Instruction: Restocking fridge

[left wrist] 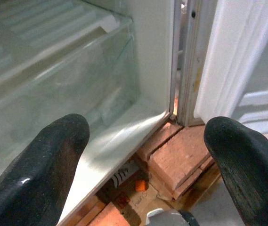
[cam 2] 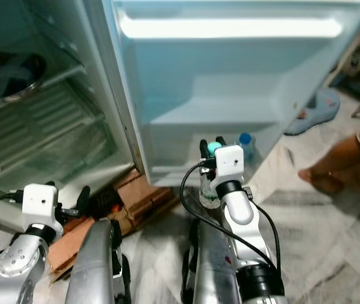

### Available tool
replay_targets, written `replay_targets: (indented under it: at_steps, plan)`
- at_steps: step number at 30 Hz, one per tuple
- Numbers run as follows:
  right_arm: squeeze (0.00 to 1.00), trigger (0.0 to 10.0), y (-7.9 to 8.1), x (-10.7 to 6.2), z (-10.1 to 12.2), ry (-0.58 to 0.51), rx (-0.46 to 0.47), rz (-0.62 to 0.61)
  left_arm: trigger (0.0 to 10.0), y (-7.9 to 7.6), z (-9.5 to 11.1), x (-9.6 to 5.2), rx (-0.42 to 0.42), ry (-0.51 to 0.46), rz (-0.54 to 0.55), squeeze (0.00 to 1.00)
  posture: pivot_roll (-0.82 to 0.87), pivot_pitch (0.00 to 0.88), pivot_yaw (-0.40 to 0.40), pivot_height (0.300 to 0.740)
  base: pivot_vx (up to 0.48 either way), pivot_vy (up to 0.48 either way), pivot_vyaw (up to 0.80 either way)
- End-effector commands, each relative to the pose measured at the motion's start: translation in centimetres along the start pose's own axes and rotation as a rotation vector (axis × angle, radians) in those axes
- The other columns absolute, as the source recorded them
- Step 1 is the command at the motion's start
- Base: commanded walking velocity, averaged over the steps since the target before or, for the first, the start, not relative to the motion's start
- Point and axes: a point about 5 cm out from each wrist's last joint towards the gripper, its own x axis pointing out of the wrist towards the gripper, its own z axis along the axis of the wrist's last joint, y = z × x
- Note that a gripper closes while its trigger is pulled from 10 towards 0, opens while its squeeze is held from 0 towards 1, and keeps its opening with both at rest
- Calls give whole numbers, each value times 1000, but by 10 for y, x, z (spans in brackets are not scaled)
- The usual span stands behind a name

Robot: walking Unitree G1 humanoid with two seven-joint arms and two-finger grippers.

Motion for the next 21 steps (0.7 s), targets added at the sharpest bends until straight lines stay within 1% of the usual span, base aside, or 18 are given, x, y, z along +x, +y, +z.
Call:
replay_targets:
  at_steps: [1,4,8,10,12,13,15,17,21]
  plan:
    - [0,10000,7,8,13,-65,-21,42,10000,5,4,-3,11,-5,23,0,135,235,-9,567,0,0,0]
    - [0,10000,9,12,16,-84,-31,57,10000,6,6,-3,12,-5,27,0,141,244,-4,567,0,0,0]
    - [0,10000,20,24,24,-124,-47,113,10000,6,10,-7,14,-3,21,0,157,271,6,567,0,0,0]
    - [0,10000,22,27,27,-134,-50,123,10000,7,11,-8,16,-2,18,0,160,278,7,567,0,0,0]
    - [0,10000,26,41,37,-175,-73,150,10000,7,14,-12,18,-1,11,0,176,306,3,567,0,0,0]
    - [0,10000,26,41,37,-175,-73,150,10000,7,14,-12,18,-1,11,0,176,306,3,567,0,0,0]
    - [0,10000,27,50,43,-196,-87,161,10000,7,17,-15,18,-1,8,0,185,322,1,567,0,0,0]
    - [0,10000,27,55,48,-215,-81,172,10000,7,19,-19,16,-2,7,0,194,336,-1,567,0,0,0]
    - [0,10000,30,68,59,-265,-165,196,10000,7,21,-23,10,2,3,0,204,349,-2,567,0,0,0]
